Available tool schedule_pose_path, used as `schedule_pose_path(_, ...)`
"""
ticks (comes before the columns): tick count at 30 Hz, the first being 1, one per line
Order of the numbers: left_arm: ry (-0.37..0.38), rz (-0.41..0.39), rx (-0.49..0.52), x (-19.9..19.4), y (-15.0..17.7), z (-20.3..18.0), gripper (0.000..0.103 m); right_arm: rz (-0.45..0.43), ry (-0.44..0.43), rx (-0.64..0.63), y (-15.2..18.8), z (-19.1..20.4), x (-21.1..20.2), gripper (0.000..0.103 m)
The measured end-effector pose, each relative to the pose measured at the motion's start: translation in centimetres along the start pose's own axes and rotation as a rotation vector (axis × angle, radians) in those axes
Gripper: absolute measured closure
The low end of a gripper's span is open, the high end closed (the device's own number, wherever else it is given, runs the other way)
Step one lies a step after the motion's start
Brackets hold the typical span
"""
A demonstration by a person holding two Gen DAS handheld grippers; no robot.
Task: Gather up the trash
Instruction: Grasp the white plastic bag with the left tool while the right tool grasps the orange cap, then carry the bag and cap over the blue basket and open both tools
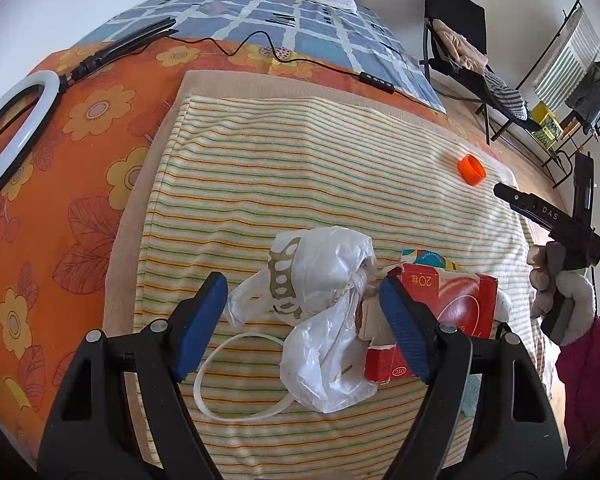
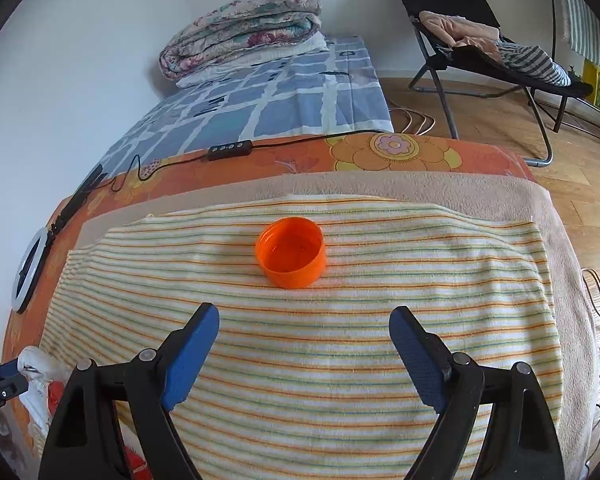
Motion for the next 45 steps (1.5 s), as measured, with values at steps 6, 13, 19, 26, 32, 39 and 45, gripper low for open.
schedule_pose_path(6,-0.017,-0.014,0.020,0.8,-0.4,0.3,0.037,-0.004,0.038,-0.030,-2.0,0.9,3.0,0.018)
schedule_pose_path(13,0.010,-0.015,0.001,1.4,-0.5,0.6,0.056,0.005,0.092,-0.066,-1.8,1.7,4.2,0.040)
schedule_pose_path(19,-0.001,-0.030,-0.006,1.1,-0.5,0.7,0.073,0.000,0.081,-0.066,-1.6,1.8,3.8,0.055)
schedule_pose_path(26,-0.031,-0.074,-0.019,-0.1,-0.8,1.1,0.074,-0.037,0.095,-0.099,-1.2,2.2,1.7,0.055)
schedule_pose_path(32,-0.042,-0.120,-0.035,-2.4,-1.2,1.5,0.074,-0.069,0.089,-0.111,-0.5,2.5,-1.2,0.055)
schedule_pose_path(39,-0.052,-0.157,-0.022,-5.5,-0.9,1.0,0.074,-0.096,0.081,-0.116,1.3,3.3,-5.3,0.055)
schedule_pose_path(45,-0.050,-0.176,0.010,-8.5,0.3,-0.4,0.074,-0.104,0.061,-0.152,3.7,5.2,-9.4,0.055)
Point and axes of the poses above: each gripper's, at about its wrist camera, not at the fingertips, and x roughly the way its jaws point, z to its left, y to its underside, the point moved 4 cm from there along x, roughly the way its jaws point, and after that the axes turned 5 degrees about z, right-handed, at the moved point
